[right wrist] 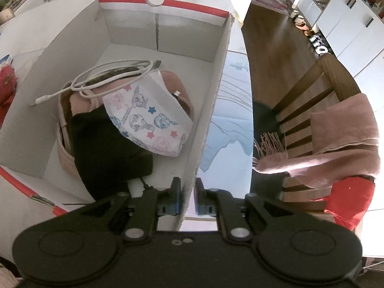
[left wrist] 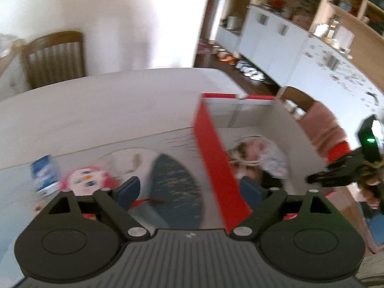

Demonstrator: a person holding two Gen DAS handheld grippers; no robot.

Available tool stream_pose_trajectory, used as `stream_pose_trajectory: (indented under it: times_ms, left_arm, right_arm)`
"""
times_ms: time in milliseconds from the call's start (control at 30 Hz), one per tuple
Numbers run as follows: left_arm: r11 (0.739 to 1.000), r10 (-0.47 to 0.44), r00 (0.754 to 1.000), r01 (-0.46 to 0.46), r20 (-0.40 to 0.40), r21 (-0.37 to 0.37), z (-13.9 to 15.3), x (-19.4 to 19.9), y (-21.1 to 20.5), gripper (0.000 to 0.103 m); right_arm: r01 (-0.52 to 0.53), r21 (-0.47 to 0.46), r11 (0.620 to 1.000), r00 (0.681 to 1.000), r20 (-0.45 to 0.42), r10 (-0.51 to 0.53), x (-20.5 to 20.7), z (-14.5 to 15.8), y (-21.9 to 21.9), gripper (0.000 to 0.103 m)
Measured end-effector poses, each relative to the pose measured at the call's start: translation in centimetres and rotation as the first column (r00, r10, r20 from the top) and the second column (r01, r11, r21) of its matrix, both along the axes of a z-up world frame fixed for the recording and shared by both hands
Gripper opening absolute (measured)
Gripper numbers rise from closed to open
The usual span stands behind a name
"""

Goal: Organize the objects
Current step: 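Move the left gripper back to the pink plush toy on the table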

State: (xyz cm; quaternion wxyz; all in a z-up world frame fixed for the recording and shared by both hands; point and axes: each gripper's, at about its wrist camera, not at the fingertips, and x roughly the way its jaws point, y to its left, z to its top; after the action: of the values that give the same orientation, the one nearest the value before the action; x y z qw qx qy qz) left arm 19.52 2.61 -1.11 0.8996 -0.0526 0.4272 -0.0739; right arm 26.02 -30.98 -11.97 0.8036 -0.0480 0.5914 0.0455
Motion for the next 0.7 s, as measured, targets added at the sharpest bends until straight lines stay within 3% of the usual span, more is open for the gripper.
stream_pose_trajectory:
  times_ms: [167,367,700]
  left_arm:
    - [0.997,0.073,0.997,-0.073,0.000,0.017,-1.0,-0.4,2.9,0.103]
    - [0.983,0.116,0.993,-0.115,0.005,0.141,-3.2,0.8,5.0,0.103]
    - [0.981,0.129,0.988,-0.115,-0.082,0.159,-6.9,4.2,8.1,0.103]
  right_arm:
    - [-0.005,-0.003,1.000,1.000,0.003,0.005,0.1,0.1,0.2,0.006]
    - [0.002,-0.009,1.000,1.000,0.008,-0.002,0.1,0.1,0.4,0.006]
    - [0.009,-0.018,1.000,1.000,0.006,-0.009,0.1,0.2,0.6,0.006]
